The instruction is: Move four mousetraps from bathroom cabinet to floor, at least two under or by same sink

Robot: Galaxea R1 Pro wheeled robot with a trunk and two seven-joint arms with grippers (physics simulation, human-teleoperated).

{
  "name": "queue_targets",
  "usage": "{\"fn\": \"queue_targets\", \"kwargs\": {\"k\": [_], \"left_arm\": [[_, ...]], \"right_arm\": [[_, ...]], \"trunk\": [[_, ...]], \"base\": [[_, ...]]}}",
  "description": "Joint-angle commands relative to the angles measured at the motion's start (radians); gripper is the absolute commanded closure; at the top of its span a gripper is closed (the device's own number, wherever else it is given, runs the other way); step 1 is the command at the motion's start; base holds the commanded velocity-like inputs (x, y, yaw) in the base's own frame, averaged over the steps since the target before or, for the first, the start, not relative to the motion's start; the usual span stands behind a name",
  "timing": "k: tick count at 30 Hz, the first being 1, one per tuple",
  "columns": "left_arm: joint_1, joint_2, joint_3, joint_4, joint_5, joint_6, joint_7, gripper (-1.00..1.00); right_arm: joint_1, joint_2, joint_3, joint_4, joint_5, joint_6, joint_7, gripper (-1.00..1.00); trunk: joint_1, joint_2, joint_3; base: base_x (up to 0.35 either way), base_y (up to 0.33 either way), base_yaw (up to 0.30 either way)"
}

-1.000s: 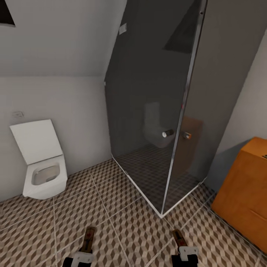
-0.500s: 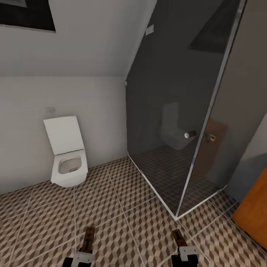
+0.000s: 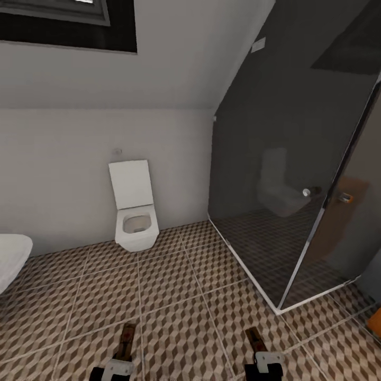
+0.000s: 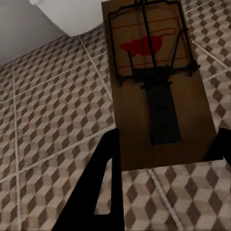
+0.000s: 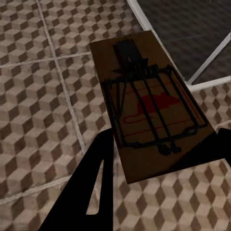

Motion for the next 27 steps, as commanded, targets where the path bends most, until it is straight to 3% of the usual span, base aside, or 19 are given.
{"fn": "queue_targets", "kwargs": {"k": [1, 27], "left_arm": [[-0.001, -0.001, -0.009, 0.004, 0.003, -0.004, 0.004, 1.0], [-0.001, -0.001, -0.009, 0.004, 0.003, -0.004, 0.004, 1.0]], "right_arm": [[0.0, 0.0, 0.003, 0.0, 0.008, 0.001, -0.008, 1.0], [0.0, 0.0, 0.003, 0.0, 0.008, 0.001, -0.008, 1.0]], "trunk": [[0.0, -0.001, -0.001], [0.0, -0.001, -0.001]], "base": [[-0.048, 0.034, 0.29], [-0.003, 0.002, 0.29]]}}
